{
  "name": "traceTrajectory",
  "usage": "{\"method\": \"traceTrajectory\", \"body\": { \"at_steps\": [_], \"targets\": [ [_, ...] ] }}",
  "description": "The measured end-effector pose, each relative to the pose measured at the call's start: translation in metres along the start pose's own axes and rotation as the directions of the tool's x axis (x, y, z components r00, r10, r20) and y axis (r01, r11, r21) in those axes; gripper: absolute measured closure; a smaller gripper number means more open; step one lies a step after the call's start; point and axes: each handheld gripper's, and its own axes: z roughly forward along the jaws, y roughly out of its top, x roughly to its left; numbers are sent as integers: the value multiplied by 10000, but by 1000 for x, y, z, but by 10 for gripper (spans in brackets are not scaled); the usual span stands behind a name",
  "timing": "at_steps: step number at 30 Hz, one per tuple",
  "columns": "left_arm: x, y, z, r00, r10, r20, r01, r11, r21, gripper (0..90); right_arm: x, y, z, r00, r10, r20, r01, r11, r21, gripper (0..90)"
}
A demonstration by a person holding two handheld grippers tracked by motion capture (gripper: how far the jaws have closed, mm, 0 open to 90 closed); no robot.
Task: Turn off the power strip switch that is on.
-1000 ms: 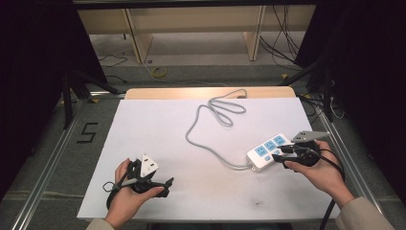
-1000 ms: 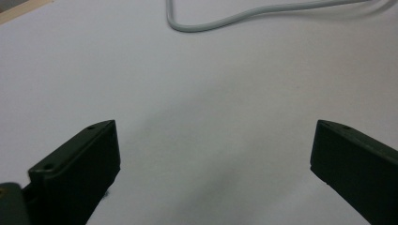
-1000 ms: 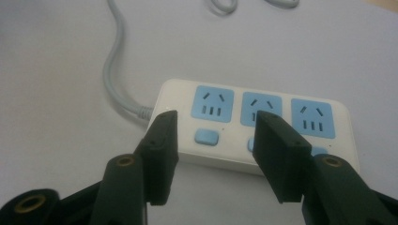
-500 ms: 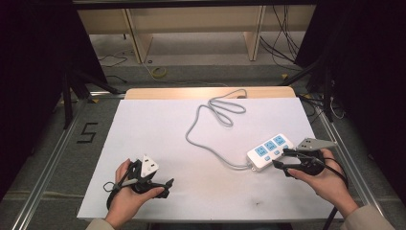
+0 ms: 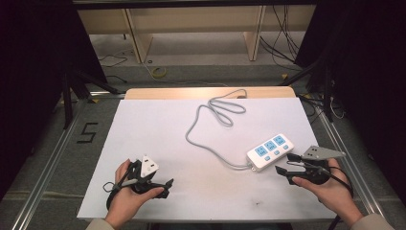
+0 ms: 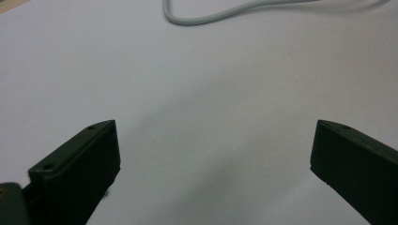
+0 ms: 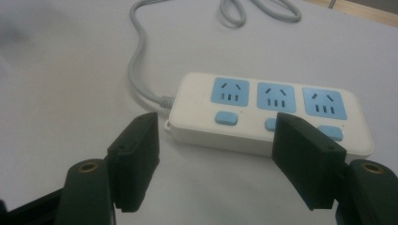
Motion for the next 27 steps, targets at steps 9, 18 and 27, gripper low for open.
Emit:
{"method": "traceTrajectory", "body": {
  "at_steps": [9, 18, 27],
  "targets": [
    [0, 0, 0, 10000, 22, 13, -22, 10000, -14, 14, 5, -12, -6, 10000, 75, -5, -76, 10000, -19, 317],
    [-1, 1, 0, 10000, 73, 63, -73, 10000, -19, 15, 3, -12, -9, 9997, 194, 158, -189, 9994, -296, 313],
    [-2, 2, 1, 9999, 93, 124, -93, 10000, -7, 17, 3, -12, -9, 9998, 163, 149, -158, 9993, -333, 308]
  ]
}}
